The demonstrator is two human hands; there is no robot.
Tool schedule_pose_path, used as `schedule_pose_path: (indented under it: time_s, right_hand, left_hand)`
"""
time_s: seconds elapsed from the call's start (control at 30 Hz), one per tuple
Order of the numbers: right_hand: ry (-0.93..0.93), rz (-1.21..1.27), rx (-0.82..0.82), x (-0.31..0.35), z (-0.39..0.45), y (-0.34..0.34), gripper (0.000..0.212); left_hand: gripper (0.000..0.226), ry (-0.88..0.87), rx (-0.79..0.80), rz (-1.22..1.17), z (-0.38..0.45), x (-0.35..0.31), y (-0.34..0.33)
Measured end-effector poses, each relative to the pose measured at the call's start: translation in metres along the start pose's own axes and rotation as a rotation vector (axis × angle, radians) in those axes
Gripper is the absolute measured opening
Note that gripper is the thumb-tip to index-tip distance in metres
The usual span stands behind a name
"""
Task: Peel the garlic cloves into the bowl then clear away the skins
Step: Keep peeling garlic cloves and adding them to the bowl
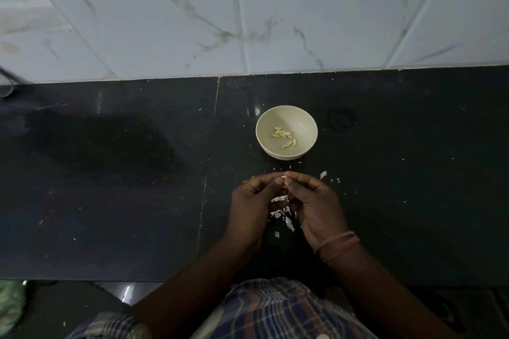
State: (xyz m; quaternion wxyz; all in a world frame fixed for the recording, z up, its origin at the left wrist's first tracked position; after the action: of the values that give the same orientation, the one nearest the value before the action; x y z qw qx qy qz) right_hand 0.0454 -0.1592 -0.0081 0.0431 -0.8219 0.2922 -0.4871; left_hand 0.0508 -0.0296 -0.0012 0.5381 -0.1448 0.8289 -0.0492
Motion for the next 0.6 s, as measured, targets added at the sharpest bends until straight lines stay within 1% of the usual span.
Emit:
schedule_pose_path:
  time_s: [0.1,0.27,0.33,0.43,0.6]
  right_hand:
    - [0.133,-0.258,-0.038,0.010,0.001,0.005,0.014]
    - [0.366,-0.670,-0.040,0.031,-0.007,-0.004,0.012]
    - [0.400,-0.744,-0.056,0.033,-0.008,-0.005,0.009]
    - [0.397,-0.765,-0.067,0.029,-0.006,-0.002,0.006]
    - [0.445,-0.854,-0.046,0.030,-0.007,-0.003,0.007]
  left_hand:
    - [0.015,0.004,-0.024,0.013,-0.002,0.000,0.003]
    - [0.016,-0.010,-0.052,0.006,-0.001,0.006,0.007]
    - [0.016,-0.006,-0.055,-0.009,0.000,0.008,0.008]
    - [0.016,0.023,-0.047,-0.041,0.000,0.015,0.009]
    - [0.016,0.066,0.012,-0.103,0.002,0.023,0.004]
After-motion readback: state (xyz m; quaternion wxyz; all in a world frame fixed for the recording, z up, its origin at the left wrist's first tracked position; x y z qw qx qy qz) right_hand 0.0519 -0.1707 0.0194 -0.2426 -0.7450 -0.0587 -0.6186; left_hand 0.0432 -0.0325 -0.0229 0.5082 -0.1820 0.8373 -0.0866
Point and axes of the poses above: each hand's wrist, its own z-axis towards the middle knuckle, its own y-axis out of the back of the hand, x = y × z, the point moved 10 cm from there along z, towards the middle knuckle, and after that the axes turned 4 degrees about -x, right-handed, at the moved point
